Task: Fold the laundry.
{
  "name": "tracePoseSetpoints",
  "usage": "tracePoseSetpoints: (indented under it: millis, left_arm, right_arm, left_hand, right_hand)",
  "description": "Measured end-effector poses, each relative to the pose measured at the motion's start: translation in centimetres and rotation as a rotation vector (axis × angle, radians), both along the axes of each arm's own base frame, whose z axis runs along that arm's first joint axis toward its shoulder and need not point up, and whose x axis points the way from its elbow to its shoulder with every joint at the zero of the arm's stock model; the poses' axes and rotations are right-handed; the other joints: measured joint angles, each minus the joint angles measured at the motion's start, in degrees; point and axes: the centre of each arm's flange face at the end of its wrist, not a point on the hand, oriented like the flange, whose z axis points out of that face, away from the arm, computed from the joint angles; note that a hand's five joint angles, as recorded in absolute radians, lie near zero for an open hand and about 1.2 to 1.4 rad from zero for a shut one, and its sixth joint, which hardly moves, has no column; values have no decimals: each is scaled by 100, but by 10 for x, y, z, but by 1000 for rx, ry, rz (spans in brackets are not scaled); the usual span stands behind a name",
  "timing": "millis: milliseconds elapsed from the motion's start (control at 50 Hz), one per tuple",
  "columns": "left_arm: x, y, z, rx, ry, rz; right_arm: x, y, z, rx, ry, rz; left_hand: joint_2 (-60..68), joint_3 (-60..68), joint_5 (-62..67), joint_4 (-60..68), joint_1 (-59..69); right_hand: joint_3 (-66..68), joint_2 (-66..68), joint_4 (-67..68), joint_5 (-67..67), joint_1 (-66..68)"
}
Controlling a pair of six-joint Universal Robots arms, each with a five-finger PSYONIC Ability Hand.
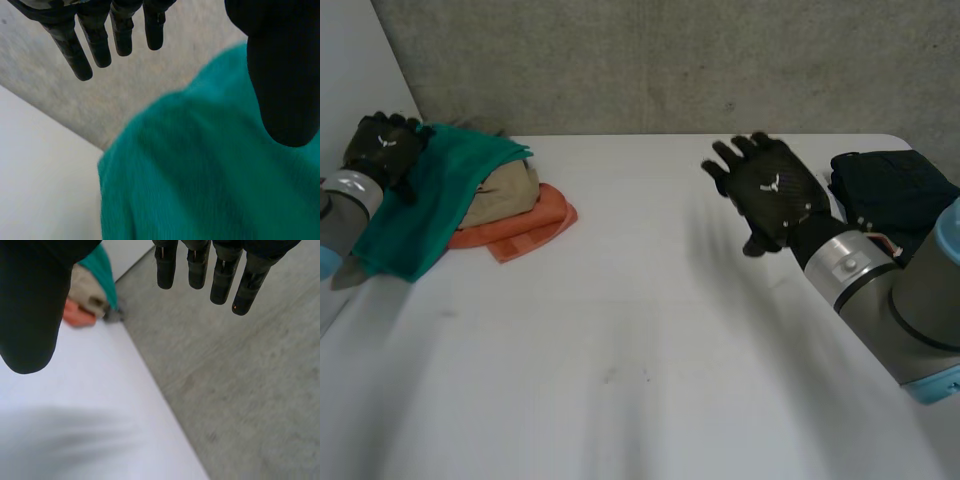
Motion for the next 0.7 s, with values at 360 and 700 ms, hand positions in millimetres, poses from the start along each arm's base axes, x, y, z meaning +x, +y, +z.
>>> tracePoseSetpoints:
  millis: [360,700]
  left_arm:
    - [7,-38,-31,-110,-4,-7]
    - [-8,-25,22,-204,166,-109]
  right_arm:
    - [-14,3,-28,82,83,-79]
    - [-25,1,-34,111,85,-111]
  left_hand:
    - [5645,5570,5366,5665,5563]
    - [3646,3614,3524,3663,3420]
  right_hand:
    - [0,0,0,0,0]
    - [0,0,0,0,0]
